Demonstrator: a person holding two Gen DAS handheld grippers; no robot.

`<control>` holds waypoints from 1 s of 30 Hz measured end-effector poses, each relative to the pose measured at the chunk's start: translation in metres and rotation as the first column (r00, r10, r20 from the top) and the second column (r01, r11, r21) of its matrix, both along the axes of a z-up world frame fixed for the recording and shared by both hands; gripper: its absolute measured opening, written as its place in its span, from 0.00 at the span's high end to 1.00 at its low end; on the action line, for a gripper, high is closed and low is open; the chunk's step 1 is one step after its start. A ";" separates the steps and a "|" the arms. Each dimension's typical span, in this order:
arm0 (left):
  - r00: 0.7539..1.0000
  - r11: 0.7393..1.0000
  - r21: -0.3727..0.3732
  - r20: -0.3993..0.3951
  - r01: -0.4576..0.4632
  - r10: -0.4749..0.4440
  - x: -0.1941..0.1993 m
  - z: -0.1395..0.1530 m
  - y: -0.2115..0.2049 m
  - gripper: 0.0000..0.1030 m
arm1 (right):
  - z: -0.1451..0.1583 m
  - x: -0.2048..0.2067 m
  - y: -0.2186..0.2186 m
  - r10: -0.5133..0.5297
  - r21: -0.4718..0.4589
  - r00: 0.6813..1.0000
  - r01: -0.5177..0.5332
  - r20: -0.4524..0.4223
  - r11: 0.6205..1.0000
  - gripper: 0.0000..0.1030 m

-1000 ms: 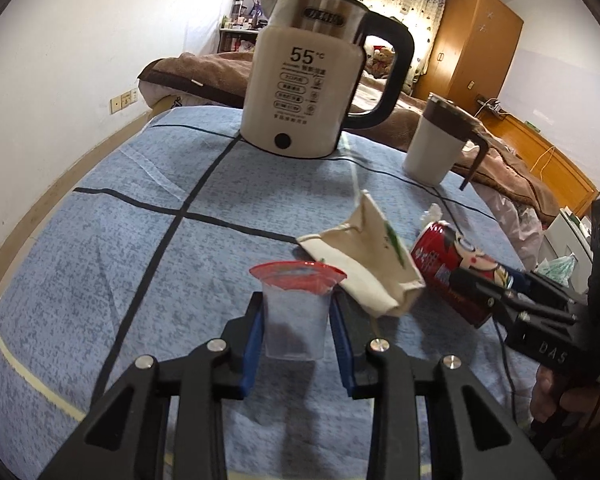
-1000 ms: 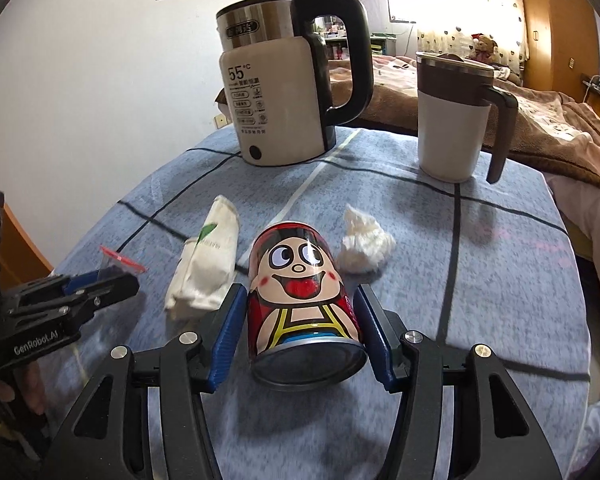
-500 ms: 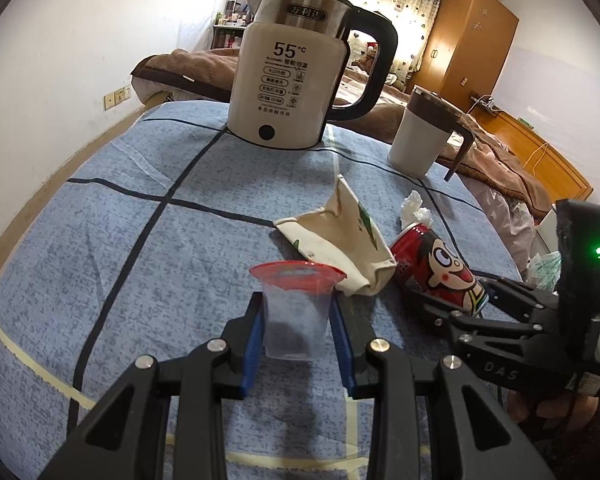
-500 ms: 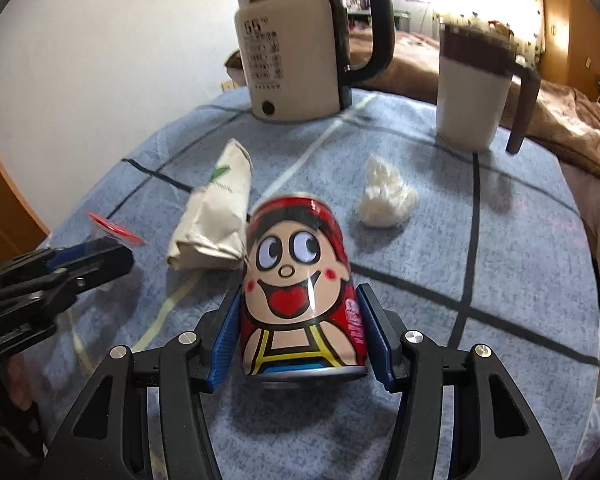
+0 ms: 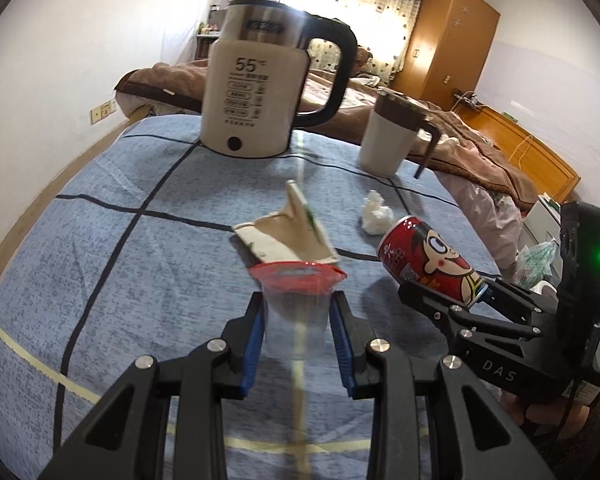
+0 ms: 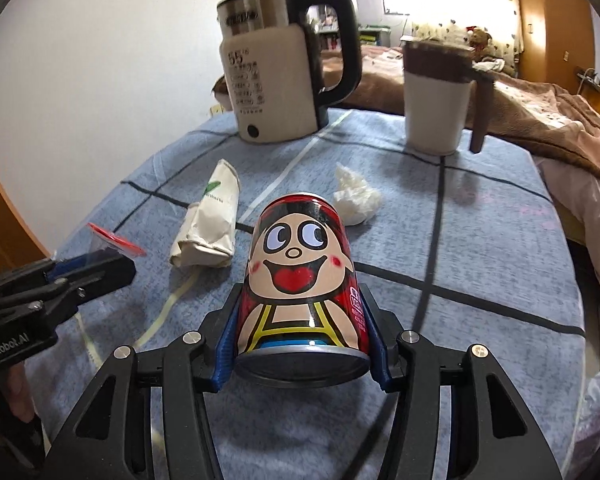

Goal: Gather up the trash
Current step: 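Lift and carry the clear cup and red can toward the bin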

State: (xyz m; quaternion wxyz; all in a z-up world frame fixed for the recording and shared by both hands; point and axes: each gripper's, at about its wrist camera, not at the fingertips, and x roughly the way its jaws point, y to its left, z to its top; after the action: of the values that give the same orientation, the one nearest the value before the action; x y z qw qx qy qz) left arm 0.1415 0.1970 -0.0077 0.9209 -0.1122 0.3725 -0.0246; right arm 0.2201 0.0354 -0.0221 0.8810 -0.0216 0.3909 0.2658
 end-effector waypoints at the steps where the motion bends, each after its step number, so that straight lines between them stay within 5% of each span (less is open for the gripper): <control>1: 1.000 1.000 0.002 0.003 0.008 -0.008 -0.001 0.002 -0.004 0.67 | 0.002 -0.002 -0.003 -0.003 0.009 1.000 0.003 0.005 1.000 0.48; 16: 0.988 0.988 0.020 0.041 0.150 -0.151 -0.009 0.022 -0.080 0.67 | 0.020 -0.048 -0.076 -0.114 0.044 0.993 0.113 0.022 0.993 0.48; 30: 0.940 0.942 0.019 0.061 0.334 -0.335 -0.008 0.029 -0.177 0.67 | 0.039 -0.084 -0.170 -0.285 0.035 0.955 0.283 0.075 0.958 0.48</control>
State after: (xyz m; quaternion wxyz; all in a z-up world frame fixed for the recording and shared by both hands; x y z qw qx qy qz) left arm 0.1331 0.0195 0.0216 0.9152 -0.0426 0.3567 -0.1826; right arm 0.1358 -0.1346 0.0166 0.9251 0.0346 0.3515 0.1398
